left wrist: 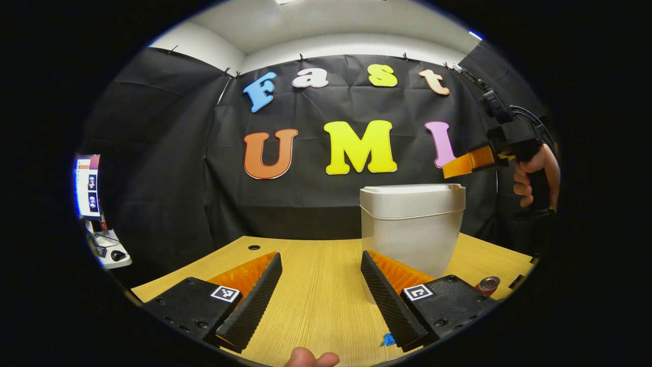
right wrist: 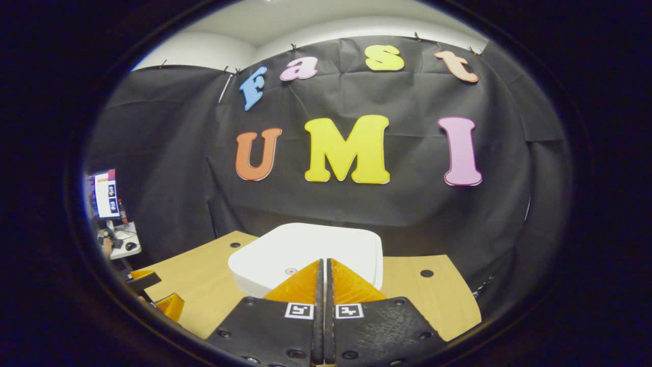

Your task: Press the lid of the desktop garbage bin to open it, pick up the crumpled paper on the desktop and throw it into the bin, then pick up the pop can on the desktop and drop it into the bin, and finally close the garbage bin lid.

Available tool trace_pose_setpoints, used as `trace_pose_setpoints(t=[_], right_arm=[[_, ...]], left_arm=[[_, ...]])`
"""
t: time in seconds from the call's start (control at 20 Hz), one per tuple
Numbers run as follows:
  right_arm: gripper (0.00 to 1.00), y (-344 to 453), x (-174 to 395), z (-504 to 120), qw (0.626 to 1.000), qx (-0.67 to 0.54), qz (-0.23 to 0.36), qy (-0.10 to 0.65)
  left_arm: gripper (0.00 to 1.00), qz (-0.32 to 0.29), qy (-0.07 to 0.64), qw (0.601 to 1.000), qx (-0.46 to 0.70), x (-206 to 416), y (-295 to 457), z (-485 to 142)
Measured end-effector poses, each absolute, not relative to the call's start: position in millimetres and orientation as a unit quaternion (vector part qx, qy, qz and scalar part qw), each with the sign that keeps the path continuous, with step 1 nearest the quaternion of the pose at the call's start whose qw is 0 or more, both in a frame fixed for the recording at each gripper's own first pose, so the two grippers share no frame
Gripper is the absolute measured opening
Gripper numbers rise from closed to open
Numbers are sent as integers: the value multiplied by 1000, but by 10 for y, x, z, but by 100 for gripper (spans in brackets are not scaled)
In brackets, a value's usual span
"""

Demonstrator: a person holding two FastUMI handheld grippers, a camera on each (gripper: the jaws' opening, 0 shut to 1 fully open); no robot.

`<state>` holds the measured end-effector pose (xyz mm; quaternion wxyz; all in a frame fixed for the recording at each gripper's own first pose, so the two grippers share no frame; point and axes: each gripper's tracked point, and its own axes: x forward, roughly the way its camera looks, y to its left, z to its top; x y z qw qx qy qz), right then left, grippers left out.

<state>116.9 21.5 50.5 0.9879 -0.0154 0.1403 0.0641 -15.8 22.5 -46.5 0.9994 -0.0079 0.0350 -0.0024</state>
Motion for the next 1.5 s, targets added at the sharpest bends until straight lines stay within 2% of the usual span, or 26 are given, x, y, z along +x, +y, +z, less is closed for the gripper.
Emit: trace_pose_setpoints(t=[0.35, 0.55, 0.85, 1.1, 1.2, 1.25, 1.3, 1.35, 1.45, 1.5], right_arm=[[1, 193, 1222, 279, 980, 6, 82, 182], [1, 192, 1205, 251, 977, -29, 87, 192], [1, 176, 1209, 344, 985, -3, 73, 158], [0, 179, 1169, 510, 990, -29, 61, 121], [29, 139, 1132, 693, 993, -21, 64, 96], [58, 125, 1124, 744, 994, -13, 65, 88], [69, 92, 1117, 780, 994, -9, 63, 84], [85, 53, 1097, 826, 995, -2, 61, 78], [95, 27, 1034, 904, 996, 5, 59, 66], [96, 24, 1006, 929, 996, 2, 59, 60]], left_arm=[[100, -10, 41, 999, -17, -134, 166, -514], [100, -18, 46, 998, -27, -131, 60, -560], [100, -29, 47, 998, -5, -186, -82, -553], [100, -28, 45, 999, 1, -210, -141, -542], [100, -29, 46, 999, -4, -230, -152, -546], [100, -30, 45, 999, -6, -238, -150, -536], [100, -30, 45, 999, -8, -245, -160, -522], [100, -30, 45, 998, -9, -244, -170, -526], [100, -28, 45, 999, -9, -261, -166, -529], [100, -28, 44, 999, -8, -264, -176, -525]])
